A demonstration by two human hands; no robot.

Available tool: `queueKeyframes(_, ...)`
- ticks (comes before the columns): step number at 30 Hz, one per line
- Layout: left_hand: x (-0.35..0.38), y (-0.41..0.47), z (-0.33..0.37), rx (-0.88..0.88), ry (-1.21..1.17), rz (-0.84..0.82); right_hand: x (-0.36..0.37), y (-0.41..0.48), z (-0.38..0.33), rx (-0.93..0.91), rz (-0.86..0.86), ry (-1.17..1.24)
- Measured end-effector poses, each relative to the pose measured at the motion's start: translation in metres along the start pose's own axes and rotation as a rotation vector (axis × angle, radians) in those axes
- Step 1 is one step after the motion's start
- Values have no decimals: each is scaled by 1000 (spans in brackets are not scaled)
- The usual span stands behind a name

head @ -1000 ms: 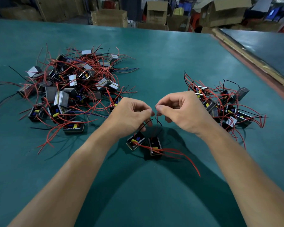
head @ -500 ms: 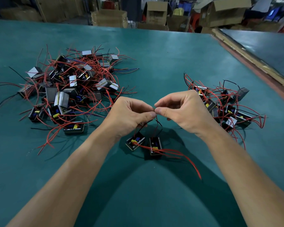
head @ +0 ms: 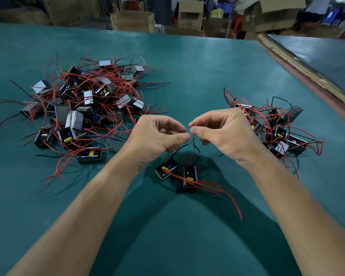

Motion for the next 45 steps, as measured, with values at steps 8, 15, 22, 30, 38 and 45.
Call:
queueKeyframes(8, 5, -3, -1, -31, 4, -52, 0, 0, 0, 29, 86, 13)
queueKeyframes(15, 3, -2, -1, -19, -8, -5, -1, 0, -2, 106, 58, 52)
queueKeyframes(22, 3, 1, -3, 24, 41, 58, 1, -1, -4, 172, -4, 84)
queueKeyframes(30, 3, 2, -3, 78, 46, 92, 0, -1, -3, 176, 52, 49)
queueKeyframes(38, 5, 1, -3, 77, 53, 74, 1, -2, -6, 96, 14, 6)
queueKeyframes(45, 7, 0, -3, 83, 32, 38, 0, -1, -5, 69, 22, -20)
Point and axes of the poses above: each hand's wrist, its own y-axis towards the middle knuckle, its own x-axis out of the palm, z = x × y, the point moved 1 cm from there along y, towards the middle knuckle, and after that the axes turned 6 degrees about -x, right-handed, at the moved point
